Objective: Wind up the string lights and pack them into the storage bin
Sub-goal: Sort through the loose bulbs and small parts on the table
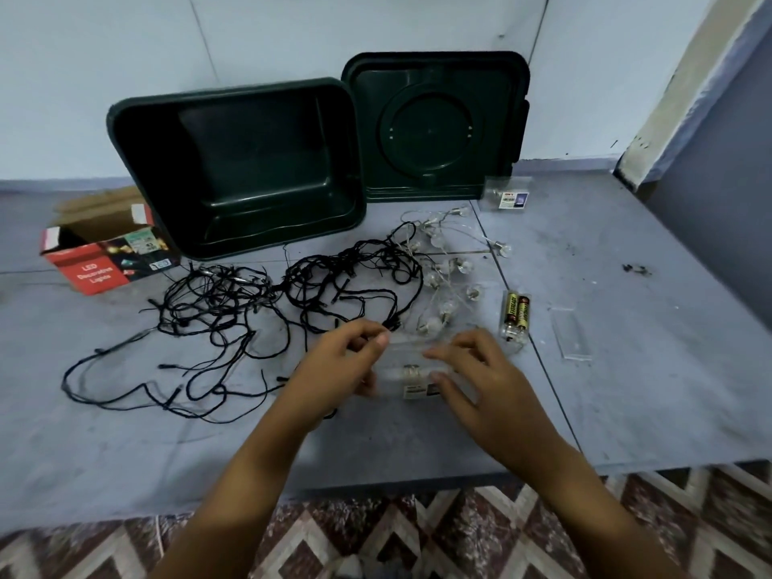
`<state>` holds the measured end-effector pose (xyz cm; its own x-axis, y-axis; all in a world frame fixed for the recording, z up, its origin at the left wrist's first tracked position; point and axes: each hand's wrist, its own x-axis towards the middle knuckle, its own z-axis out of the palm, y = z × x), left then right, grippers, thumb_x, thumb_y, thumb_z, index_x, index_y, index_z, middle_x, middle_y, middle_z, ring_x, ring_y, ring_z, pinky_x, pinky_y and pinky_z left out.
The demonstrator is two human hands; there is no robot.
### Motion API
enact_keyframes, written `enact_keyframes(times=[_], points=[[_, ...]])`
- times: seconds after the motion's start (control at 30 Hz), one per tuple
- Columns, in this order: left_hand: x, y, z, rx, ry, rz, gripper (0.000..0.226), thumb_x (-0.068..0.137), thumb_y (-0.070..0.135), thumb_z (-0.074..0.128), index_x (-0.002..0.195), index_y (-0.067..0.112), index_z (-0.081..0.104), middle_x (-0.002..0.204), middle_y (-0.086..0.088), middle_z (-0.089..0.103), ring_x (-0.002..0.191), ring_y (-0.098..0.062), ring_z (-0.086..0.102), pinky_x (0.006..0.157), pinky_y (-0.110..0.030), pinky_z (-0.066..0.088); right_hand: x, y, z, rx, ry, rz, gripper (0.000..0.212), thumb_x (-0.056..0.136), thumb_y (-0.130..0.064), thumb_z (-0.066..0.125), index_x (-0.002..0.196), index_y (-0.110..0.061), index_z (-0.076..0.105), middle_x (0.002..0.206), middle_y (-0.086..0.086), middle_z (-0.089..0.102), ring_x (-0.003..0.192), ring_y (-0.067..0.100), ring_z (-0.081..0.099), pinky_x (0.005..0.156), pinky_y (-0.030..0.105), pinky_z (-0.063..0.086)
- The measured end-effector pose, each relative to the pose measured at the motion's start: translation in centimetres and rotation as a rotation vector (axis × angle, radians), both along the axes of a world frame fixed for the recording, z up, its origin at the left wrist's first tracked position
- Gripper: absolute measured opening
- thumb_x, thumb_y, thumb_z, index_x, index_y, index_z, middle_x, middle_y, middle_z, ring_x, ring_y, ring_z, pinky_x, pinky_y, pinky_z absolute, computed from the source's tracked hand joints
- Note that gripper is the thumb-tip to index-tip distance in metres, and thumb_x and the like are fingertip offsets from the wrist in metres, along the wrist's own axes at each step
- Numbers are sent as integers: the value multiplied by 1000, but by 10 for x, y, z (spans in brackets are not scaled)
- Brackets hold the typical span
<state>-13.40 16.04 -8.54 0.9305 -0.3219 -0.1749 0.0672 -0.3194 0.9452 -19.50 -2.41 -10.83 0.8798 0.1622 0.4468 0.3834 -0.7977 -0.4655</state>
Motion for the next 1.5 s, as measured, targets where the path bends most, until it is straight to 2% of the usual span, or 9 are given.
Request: enact_keyframes(times=[0.17, 0.33, 0.47, 0.57, 0.7, 0.93, 1.13, 1.23, 1.5], points=[[-3, 5, 1, -12, -29, -44, 12, 92, 18, 54, 100, 19, 64, 87, -6, 54, 62, -7, 60, 68, -35, 59, 0, 4, 3, 315, 61, -150, 29, 93, -25, 51, 122, -22, 49, 104, -7, 41, 88, 0, 55, 69, 7, 45], [-7, 9, 2, 63, -179, -79, 15, 88, 15, 60, 92, 28, 65, 91, -3, 60, 70, -15, 64, 73, -35, 59, 3, 0, 1, 228, 79, -115, 18, 89, -12, 60, 105, -17, 67, 98, -5, 54, 76, 6, 58, 71, 9, 47], [-8, 18, -6, 131, -269, -93, 19, 84, 23, 65, 92, 40, 67, 97, 9, 63, 81, -2, 63, 79, -22, 53, 2, -4, -2, 256, 47, -64, 14, 84, -8, 66, 97, -11, 71, 93, -4, 57, 84, 5, 58, 71, 10, 50], [-8, 24, -10, 241, -392, -152, 22, 85, 28, 64, 106, 31, 68, 105, 22, 60, 100, 7, 54, 82, -9, 45, -1, -6, -7, 169, 3, -43, 18, 83, -18, 63, 97, -10, 72, 99, 0, 58, 87, 4, 58, 77, 15, 51], [-13, 28, -16, 383, -645, -258, 43, 82, 46, 54, 112, 19, 67, 110, 12, 66, 101, 6, 56, 87, -11, 47, -6, -3, -16, 80, 16, -35, 24, 83, -27, 63, 98, -10, 69, 106, 6, 61, 92, 5, 57, 85, 11, 45], [4, 12, 49, 196, -652, -210, 25, 81, 37, 59, 99, 23, 71, 87, 21, 67, 80, 8, 63, 69, -7, 49, 10, -12, 39, 279, -46, -64, 16, 84, -28, 62, 91, -15, 69, 86, -9, 65, 81, 4, 61, 68, 11, 51], [95, -86, 86, 130, -740, -57, 8, 86, 22, 64, 88, 14, 63, 82, 11, 64, 78, 3, 60, 75, -5, 47, 95, -83, 97, 235, -160, -292, 14, 85, -12, 65, 99, -13, 69, 91, -5, 62, 73, 6, 58, 66, -2, 42], [149, -143, 70, 142, -726, -66, 9, 87, 18, 64, 86, 9, 61, 82, 1, 65, 77, -6, 59, 68, -4, 43, 147, -129, 87, 252, -79, -362, 14, 86, -9, 64, 98, -12, 68, 95, 5, 66, 76, 9, 58, 62, -3, 39], [235, -223, 16, 285, -486, -120, 16, 86, 20, 63, 95, 6, 61, 94, -12, 66, 86, -22, 60, 72, -26, 45, 230, -194, 26, 298, 115, -448, 8, 87, -4, 59, 86, -12, 59, 77, 7, 60, 65, 17, 57, 51, 4, 40]])
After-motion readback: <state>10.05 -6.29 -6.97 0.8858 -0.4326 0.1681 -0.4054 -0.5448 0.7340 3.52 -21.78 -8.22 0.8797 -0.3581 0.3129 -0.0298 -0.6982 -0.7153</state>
